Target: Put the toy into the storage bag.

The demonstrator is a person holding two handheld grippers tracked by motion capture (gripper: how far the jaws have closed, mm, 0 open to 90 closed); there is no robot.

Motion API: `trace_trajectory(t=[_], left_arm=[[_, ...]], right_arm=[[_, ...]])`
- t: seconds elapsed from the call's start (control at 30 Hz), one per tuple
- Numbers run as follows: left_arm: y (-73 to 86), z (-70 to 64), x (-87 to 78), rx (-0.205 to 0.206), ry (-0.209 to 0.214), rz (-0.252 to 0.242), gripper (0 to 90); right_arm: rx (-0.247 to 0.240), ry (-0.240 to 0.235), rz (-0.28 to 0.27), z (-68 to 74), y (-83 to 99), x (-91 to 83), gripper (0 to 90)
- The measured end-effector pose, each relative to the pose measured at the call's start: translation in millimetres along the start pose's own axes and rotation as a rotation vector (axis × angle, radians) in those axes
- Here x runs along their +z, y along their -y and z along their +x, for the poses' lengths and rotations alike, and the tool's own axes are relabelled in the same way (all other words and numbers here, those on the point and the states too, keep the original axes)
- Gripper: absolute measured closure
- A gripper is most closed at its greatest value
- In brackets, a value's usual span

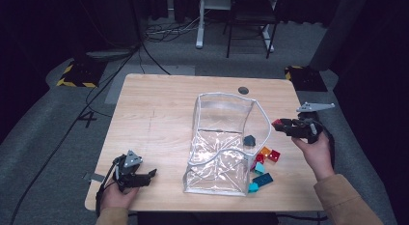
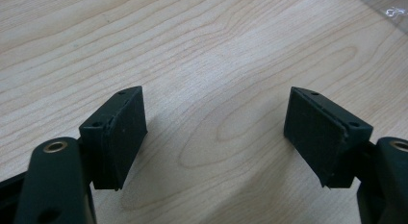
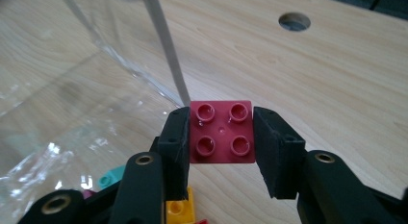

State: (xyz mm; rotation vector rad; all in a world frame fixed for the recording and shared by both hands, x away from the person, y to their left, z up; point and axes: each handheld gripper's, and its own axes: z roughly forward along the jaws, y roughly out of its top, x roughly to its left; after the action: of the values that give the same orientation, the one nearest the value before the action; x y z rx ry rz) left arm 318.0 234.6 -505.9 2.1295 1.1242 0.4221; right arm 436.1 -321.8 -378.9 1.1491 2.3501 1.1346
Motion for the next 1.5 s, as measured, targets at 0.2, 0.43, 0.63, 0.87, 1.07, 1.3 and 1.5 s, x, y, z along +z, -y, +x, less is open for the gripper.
trace_trajectory(t=[0.2,0.43,0.63,0.87,1.07,1.3,1.5], left_arm=[[-0.1,0.1,0.0,0.001,0.000,0.001,23.2],[-0.1,0.2,0.1,0.000,0.002,0.001,23.3],[-0.1,0.2,0.1,0.001,0.001,0.001,23.2],[-0.1,0.3,0.1,0.001,0.002,0.001,23.3],[-0.2,0.3,0.2,0.000,0.001,0.001,23.2],[-0.2,0.3,0.2,0.000,0.002,0.000,23.2],[-0.2,0.4,0.2,0.000,0.002,0.000,23.2]], right_arm=[[-0.029,-0.027,-0.032,12.3,-11.6,-22.1,58.9],[-0.041,-0.071,-0.078,24.2,-25.9,-39.5,58.9],[-0.059,-0.091,-0.104,34.8,-37.6,-52.0,58.9],[-0.079,-0.119,-0.125,45.9,-50.4,-61.5,58.9],[-0.082,-0.146,-0.147,53.4,-64.0,-61.1,58.9],[-0.122,-0.177,-0.142,73.2,-83.4,-52.7,58.9],[-0.152,-0.206,-0.133,90.4,-99.7,-44.1,58.9]])
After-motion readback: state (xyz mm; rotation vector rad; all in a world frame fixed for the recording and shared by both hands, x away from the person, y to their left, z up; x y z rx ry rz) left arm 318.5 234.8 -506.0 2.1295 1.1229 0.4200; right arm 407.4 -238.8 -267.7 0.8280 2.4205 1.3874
